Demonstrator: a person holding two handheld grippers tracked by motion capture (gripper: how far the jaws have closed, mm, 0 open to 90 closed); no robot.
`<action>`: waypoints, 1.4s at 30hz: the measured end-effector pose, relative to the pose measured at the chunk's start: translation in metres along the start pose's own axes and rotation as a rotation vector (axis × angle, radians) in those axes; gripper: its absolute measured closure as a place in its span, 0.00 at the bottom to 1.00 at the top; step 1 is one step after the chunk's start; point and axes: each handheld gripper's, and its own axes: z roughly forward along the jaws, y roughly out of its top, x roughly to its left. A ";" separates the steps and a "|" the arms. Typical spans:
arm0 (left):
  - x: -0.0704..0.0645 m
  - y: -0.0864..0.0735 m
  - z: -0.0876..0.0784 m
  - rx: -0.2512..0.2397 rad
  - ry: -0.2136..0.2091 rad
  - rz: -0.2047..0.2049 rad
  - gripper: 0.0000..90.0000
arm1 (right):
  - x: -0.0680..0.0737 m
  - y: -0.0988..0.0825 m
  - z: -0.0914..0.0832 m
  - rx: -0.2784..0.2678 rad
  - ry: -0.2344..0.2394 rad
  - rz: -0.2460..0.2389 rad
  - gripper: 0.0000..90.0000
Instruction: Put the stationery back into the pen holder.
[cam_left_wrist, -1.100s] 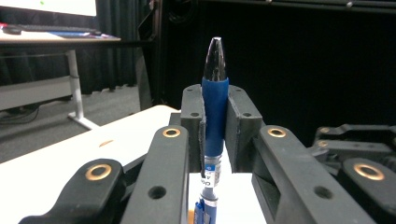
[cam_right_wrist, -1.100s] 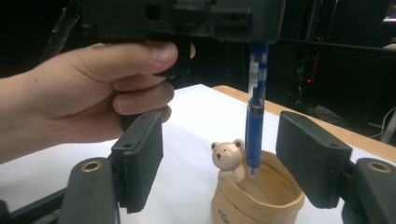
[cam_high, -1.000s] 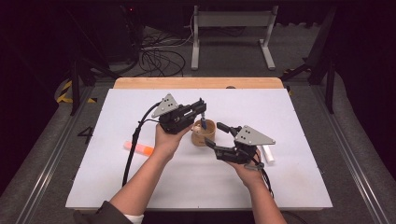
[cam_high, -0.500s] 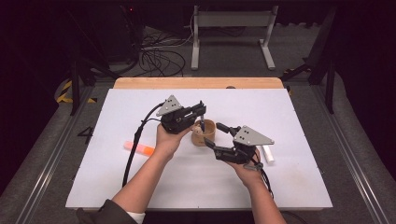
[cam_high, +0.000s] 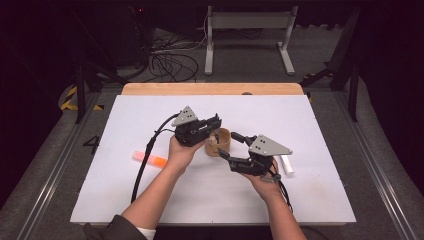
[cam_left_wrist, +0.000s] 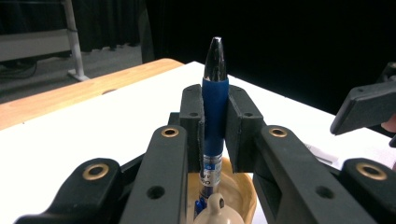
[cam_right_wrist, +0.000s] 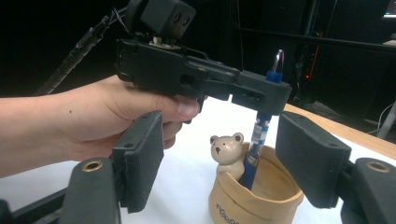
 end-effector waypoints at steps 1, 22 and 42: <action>0.000 -0.001 0.000 0.005 -0.001 -0.004 0.87 | 0.000 0.000 0.000 0.000 0.001 0.000 0.37; 0.007 -0.013 -0.001 0.018 0.012 -0.041 0.87 | 0.000 0.000 0.001 0.008 0.003 -0.003 0.37; 0.022 -0.015 -0.009 0.026 -0.027 -0.162 0.88 | 0.001 -0.001 0.002 0.015 0.002 -0.005 0.37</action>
